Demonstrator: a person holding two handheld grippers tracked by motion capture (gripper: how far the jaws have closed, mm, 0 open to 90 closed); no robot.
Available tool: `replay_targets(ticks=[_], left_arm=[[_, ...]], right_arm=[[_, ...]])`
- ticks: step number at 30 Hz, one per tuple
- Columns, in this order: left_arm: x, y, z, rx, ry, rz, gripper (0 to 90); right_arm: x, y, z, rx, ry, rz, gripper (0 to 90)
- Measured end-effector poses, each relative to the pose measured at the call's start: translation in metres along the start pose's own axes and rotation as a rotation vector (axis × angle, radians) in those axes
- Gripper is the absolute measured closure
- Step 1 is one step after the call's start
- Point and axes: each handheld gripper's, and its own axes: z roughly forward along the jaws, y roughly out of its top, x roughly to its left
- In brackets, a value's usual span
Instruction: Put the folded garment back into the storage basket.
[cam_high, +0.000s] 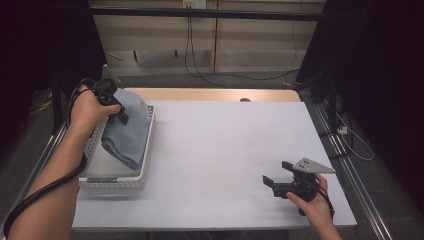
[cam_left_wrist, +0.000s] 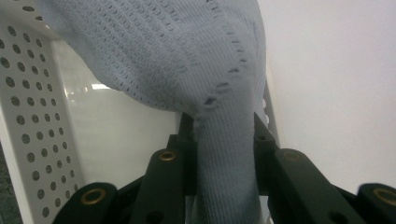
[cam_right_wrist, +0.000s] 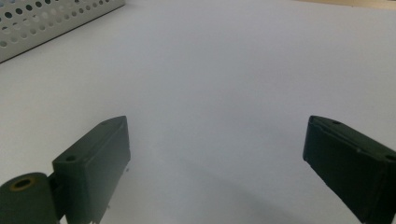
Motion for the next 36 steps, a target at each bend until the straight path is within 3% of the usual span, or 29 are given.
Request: replay_targets(ticks=[5, 27, 36], left_arm=[[-0.001, -0.002, 0.002, 0.015, -0.007, 0.003, 73.5], [-0.001, -0.016, 0.013, 0.001, -0.035, -0.013, 73.4], [-0.002, -0.016, 0.015, 0.025, -0.038, -0.016, 73.4]], right_arm=[[0.0, 0.0, -0.001, -0.005, -0.001, 0.0, 7.2], [0.002, 0.0, 0.001, 0.002, 0.003, -0.008, 7.2], [0.002, 0.0, 0.001, 0.003, 0.005, -0.009, 7.2]])
